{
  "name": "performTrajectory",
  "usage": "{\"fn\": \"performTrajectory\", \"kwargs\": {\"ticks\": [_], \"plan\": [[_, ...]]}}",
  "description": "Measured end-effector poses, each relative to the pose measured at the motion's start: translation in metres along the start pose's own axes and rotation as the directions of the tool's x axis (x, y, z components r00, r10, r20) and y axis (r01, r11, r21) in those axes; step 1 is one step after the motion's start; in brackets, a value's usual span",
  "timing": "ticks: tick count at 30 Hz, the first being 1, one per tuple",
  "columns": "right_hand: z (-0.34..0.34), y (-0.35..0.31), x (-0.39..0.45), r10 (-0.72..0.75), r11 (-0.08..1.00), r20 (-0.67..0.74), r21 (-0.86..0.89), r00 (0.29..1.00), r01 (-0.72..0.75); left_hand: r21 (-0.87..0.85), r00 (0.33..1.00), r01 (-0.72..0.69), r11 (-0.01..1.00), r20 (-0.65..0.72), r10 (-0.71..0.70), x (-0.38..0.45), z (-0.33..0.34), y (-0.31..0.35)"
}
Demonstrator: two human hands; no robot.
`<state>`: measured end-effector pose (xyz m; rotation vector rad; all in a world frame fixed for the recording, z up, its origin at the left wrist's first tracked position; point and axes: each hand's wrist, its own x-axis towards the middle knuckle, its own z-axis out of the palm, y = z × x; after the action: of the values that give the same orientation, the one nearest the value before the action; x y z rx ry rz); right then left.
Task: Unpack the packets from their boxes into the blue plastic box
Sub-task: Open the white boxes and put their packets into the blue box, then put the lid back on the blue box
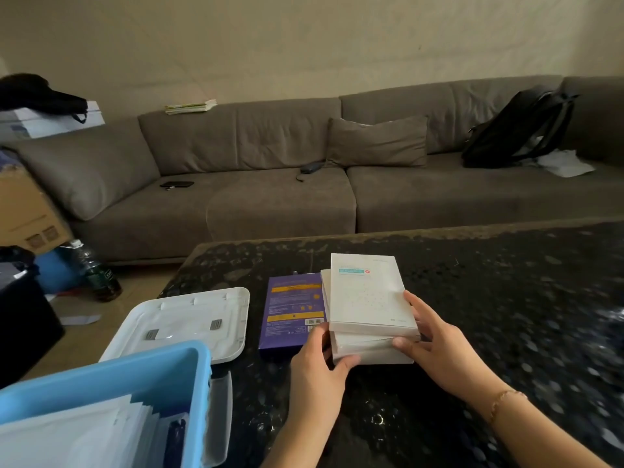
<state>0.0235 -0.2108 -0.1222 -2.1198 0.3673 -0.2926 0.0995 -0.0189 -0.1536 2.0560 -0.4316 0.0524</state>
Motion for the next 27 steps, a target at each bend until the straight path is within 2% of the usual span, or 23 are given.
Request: {"fn": "performTrajectory", "kwargs": {"ticks": [3, 6, 14, 23, 25, 27], "plan": [[-0.002, 0.003, 0.0, -0.02, 1.0, -0.037, -0.004, 0.999, 0.02, -0.055, 0.999, -0.014, 0.998, 0.028, 0.016, -0.002, 0.001, 0.002], [-0.001, 0.004, -0.003, -0.037, 0.999, -0.031, -0.025, 0.999, 0.036, -0.03, 0.997, -0.05, 0.998, 0.052, 0.051, -0.003, 0.0, 0.006], [0.0, 0.006, -0.005, -0.05, 0.997, -0.036, -0.054, 0.998, 0.048, 0.094, 0.998, -0.048, 0.994, 0.034, 0.045, 0.0, 0.005, 0.008], [-0.003, -0.001, -0.009, -0.03, 0.994, -0.059, -0.104, 0.998, 0.024, 0.047, 0.999, -0.039, 0.998, -0.017, 0.04, -0.02, -0.006, 0.023], [-0.004, -0.007, -0.015, -0.01, 0.994, -0.15, -0.111, 0.989, -0.007, 0.002, 0.991, -0.122, 0.993, -0.051, 0.122, -0.043, -0.011, 0.033], [-0.003, -0.019, -0.023, -0.004, 0.995, -0.308, -0.096, 0.952, -0.027, -0.026, 0.974, -0.216, 0.976, -0.078, 0.214, -0.072, -0.02, 0.045]]}}
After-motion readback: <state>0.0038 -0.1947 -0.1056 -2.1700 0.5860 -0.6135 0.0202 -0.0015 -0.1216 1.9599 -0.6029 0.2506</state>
